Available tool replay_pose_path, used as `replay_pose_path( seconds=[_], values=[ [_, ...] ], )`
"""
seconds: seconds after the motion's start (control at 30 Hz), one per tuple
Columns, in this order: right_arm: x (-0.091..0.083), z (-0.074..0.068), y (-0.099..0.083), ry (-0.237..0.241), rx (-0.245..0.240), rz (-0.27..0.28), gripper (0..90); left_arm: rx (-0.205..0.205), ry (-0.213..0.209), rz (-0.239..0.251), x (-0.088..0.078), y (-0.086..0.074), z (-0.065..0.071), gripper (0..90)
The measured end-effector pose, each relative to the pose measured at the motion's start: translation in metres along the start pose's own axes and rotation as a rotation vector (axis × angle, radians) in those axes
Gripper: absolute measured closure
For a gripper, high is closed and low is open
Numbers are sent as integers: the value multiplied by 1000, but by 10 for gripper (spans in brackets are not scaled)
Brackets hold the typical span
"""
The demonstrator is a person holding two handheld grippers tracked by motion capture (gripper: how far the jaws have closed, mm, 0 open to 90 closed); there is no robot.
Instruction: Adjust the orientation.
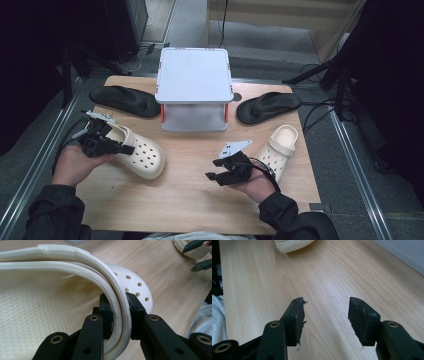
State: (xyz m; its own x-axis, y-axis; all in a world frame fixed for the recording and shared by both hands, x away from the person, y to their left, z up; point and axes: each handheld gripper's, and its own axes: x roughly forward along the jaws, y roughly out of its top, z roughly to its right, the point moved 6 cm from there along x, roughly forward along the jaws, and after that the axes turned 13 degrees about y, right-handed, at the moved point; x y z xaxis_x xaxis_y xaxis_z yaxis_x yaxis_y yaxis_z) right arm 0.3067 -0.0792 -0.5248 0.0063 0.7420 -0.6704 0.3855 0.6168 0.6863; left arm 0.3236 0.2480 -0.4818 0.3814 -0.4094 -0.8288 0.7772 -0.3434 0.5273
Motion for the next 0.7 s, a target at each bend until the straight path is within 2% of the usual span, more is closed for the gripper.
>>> replay_pose_path(
  seconds=[0.2,0.3,0.43,0.5,0.53,0.7],
  values=[
    [-2,-3,2,8,-10,18,474,38,-29,27,-1,10,25,777],
    [-5,-4,3,10,-13,31,474,55,-35,25,2,13,37,777],
    [-8,-5,4,7,-18,46,473,56,-51,32,5,18,54,776],
    [-13,-6,5,3,-20,66,473,69,-65,31,8,21,67,775],
    [-15,-6,5,0,-20,72,472,69,-65,31,8,21,67,775],
    [-21,-7,4,-11,-16,89,471,90,-77,18,19,25,89,775]
  ],
)
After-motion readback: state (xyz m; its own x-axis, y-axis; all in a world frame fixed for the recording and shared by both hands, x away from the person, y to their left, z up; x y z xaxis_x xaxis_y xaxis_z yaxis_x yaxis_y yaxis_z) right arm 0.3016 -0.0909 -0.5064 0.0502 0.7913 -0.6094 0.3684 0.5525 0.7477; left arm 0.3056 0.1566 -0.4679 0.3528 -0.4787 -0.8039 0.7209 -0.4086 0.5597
